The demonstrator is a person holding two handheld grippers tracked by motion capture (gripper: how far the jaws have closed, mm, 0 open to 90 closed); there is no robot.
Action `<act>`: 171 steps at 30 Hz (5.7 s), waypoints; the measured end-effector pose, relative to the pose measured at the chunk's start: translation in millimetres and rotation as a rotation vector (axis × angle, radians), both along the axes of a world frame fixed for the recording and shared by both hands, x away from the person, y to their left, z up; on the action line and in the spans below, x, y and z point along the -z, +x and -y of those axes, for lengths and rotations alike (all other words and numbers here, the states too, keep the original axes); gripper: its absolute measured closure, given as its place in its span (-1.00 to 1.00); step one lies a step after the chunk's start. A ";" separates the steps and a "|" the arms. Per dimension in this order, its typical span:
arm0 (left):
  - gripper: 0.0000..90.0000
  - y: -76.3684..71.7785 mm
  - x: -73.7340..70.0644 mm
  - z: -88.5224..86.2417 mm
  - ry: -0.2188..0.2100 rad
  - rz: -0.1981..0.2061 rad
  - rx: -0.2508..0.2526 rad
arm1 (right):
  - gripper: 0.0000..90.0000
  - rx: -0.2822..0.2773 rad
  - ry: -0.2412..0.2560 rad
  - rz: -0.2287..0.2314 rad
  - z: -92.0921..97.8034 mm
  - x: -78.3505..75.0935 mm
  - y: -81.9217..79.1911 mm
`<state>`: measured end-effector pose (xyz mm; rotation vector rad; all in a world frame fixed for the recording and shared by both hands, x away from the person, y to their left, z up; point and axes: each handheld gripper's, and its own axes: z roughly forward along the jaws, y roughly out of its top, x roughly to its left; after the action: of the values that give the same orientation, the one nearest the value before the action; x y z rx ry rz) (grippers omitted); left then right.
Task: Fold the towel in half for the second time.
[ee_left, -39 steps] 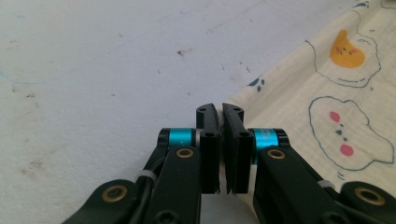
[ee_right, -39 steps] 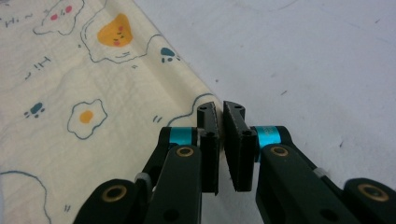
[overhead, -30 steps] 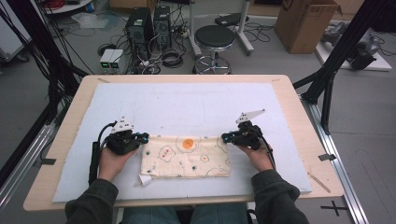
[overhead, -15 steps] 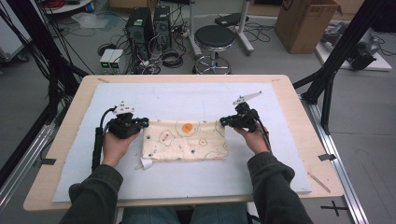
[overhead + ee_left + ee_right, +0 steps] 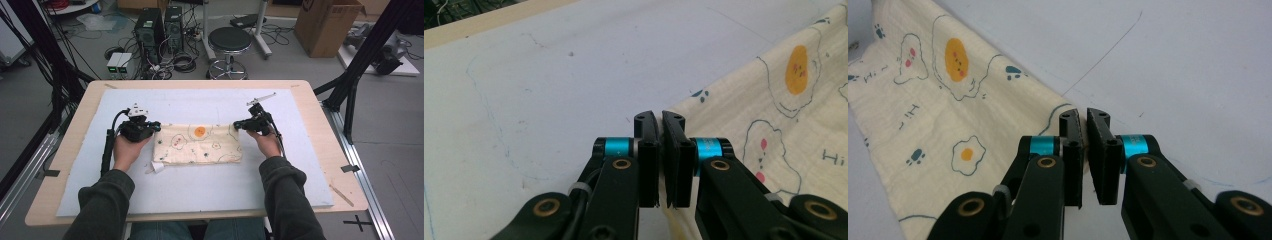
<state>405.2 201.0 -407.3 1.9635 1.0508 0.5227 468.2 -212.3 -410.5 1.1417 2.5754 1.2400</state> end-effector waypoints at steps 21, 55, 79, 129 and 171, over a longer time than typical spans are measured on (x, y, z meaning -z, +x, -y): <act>0.89 -26.3 7.7 -5.5 -0.042 0.047 0.053 | 0.89 -0.046 0.056 0.029 0.4 -3.2 -17.4; 0.87 -65.8 15.0 -5.4 -0.033 0.102 0.146 | 0.89 -0.148 0.041 0.044 9.3 -11.0 -51.9; 0.86 -84.3 10.0 -1.2 0.041 0.086 0.236 | 0.89 -0.184 0.051 0.056 16.6 3.3 -80.7; 0.41 -89.6 -2.7 -8.4 -0.123 0.081 0.268 | 0.24 -0.189 0.137 0.123 24.4 -7.6 -100.4; 0.12 -63.9 33.1 -2.1 0.006 -0.090 0.335 | 0.00 -0.273 -0.102 0.163 -7.7 26.5 -92.0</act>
<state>341.3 203.2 -440.4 2.1288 0.7501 0.2557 376.2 -204.6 -437.0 0.6580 2.6975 1.1754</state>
